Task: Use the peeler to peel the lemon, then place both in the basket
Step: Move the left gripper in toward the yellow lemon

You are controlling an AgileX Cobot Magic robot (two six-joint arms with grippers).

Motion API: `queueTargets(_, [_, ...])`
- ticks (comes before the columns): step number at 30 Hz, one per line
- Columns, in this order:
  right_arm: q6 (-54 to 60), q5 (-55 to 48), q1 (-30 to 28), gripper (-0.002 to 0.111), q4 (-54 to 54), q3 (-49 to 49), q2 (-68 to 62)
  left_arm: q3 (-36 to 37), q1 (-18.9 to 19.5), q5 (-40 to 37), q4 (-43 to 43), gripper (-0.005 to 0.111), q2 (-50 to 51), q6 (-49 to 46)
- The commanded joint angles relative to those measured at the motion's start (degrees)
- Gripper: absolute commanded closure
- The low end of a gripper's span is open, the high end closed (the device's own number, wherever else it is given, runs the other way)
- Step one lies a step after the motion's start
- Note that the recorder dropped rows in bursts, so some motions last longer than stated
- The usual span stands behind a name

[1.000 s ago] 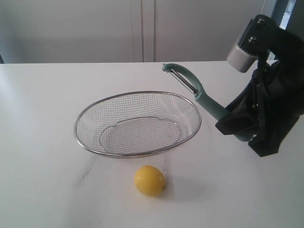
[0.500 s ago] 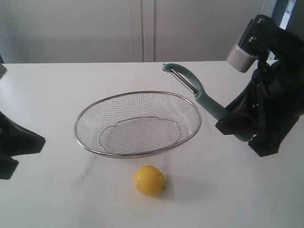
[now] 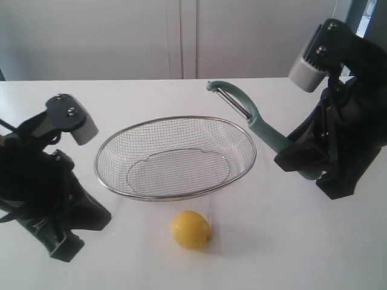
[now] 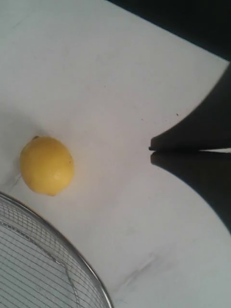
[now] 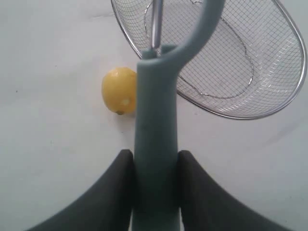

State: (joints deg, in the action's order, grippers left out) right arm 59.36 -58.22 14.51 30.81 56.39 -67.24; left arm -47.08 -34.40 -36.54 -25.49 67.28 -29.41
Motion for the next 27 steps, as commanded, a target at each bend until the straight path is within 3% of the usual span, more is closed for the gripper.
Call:
queueTargets(1, [-0.1, 0.23, -0.26, 0.108, 0.48, -0.19, 0.17, -3.27, -4.97, 1.09, -0.44, 0.107, 3.92, 1.2])
queueTargets(9, [-0.1, 0.23, -0.26, 0.108, 0.48, -0.19, 0.17, -9.55, -12.6, 1.86, 0.22, 0.107, 12.87, 1.35])
queueTargets(17, [-0.1, 0.23, -0.26, 0.108, 0.48, -0.19, 0.17, -15.89, -16.76, 1.54, 5.41, 0.107, 19.37, 1.51])
queueTargets(22, [-0.1, 0.23, -0.26, 0.108, 0.48, -0.19, 0.17, -18.22, -19.16, 1.53, 8.59, 0.107, 21.24, -10.06])
queueTargets(27, [-0.1, 0.23, -0.26, 0.108, 0.48, -0.19, 0.17, -18.22, -20.27, 2.4, 8.85, 0.107, 21.24, -38.51])
